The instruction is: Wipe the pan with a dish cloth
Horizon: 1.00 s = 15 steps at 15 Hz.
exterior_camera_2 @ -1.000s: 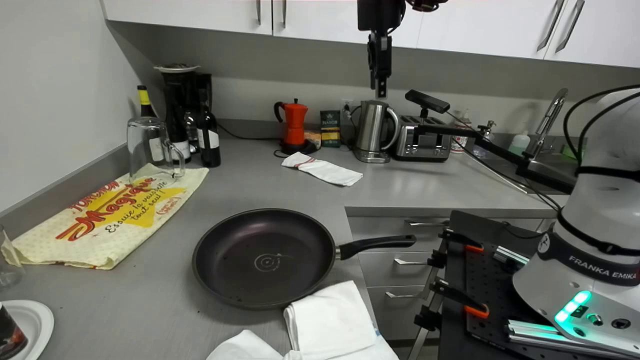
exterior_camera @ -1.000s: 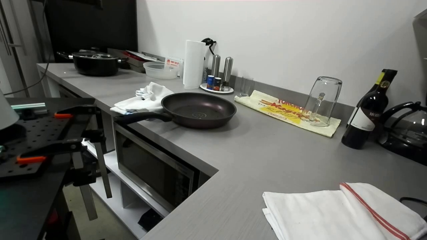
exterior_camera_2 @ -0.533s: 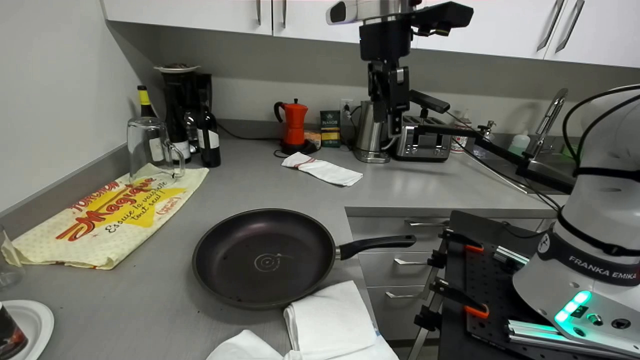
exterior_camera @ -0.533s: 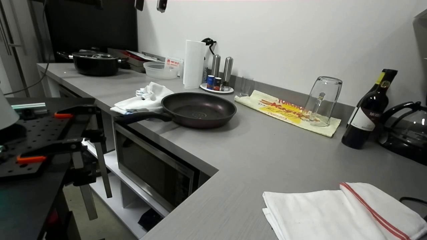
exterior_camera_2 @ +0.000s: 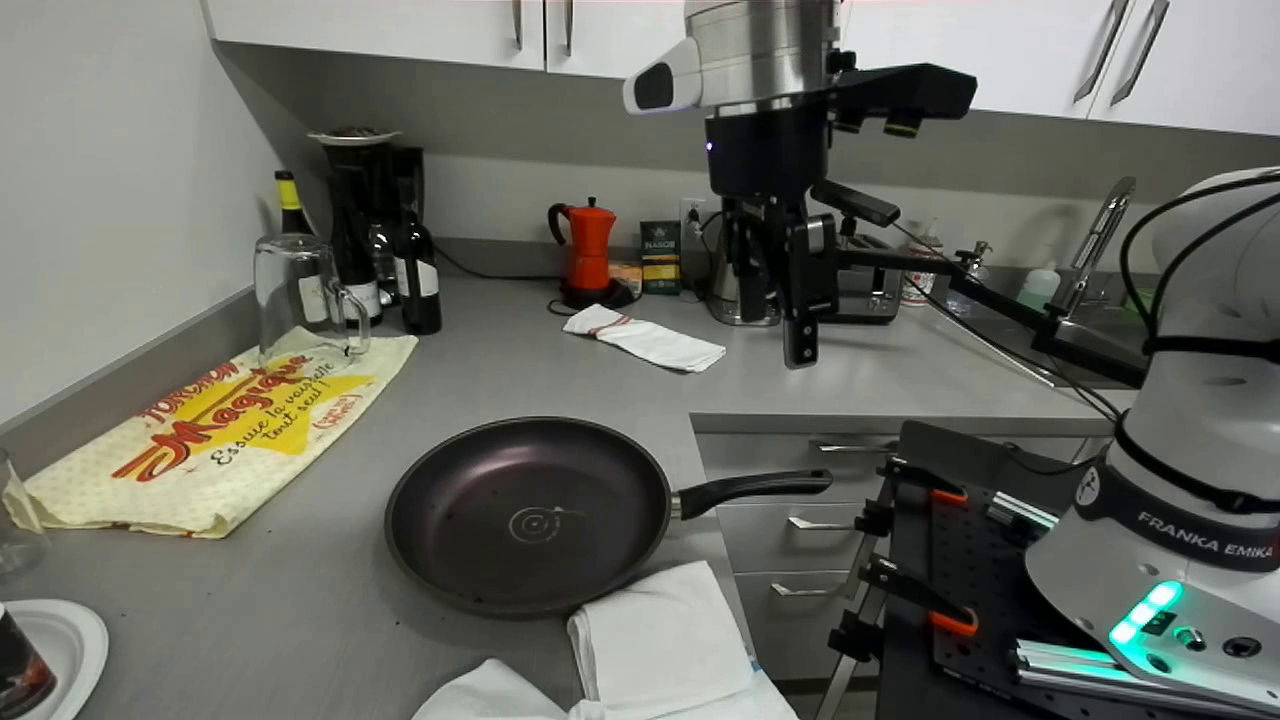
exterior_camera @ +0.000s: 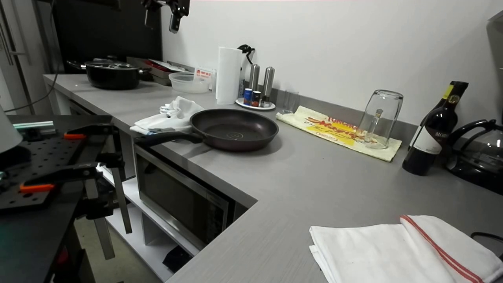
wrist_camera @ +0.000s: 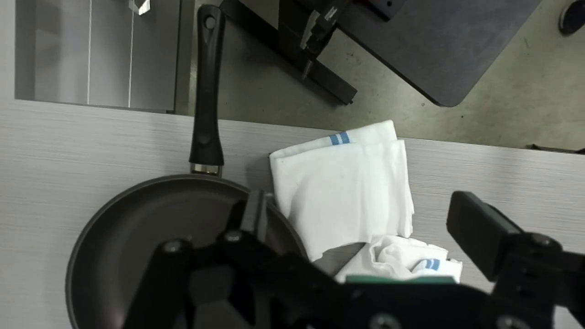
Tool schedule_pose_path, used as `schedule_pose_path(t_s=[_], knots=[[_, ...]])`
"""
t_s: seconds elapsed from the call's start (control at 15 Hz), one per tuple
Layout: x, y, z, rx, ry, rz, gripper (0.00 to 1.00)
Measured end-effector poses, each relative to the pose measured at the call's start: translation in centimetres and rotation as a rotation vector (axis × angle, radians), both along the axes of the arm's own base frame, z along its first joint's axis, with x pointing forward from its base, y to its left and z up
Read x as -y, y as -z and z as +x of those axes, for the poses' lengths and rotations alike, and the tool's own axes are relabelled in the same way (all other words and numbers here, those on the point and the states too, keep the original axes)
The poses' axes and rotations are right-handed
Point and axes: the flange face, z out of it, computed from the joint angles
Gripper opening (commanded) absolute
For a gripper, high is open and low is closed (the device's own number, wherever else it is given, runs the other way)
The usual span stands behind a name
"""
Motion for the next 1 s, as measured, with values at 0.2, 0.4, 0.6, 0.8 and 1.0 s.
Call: schedule_pose_path(t_s=[0.2,0.4,0.6,0.8,1.0], knots=[[-3.0,0.9,-0.1,0.000,-0.024,0.027,1.00],[-6.5,0.7,-0.8,-0.012,-0.054,0.082,1.00],[-10.6,-0.2,-2.5,-0.022,-0.102,0.140,1.00],[-14.2,-1.1,-4.7,-0.027,-0.153,0.189,1.00],[-16.7,-0.9,-6.4,0.026,-0.206,0.226,1.00]])
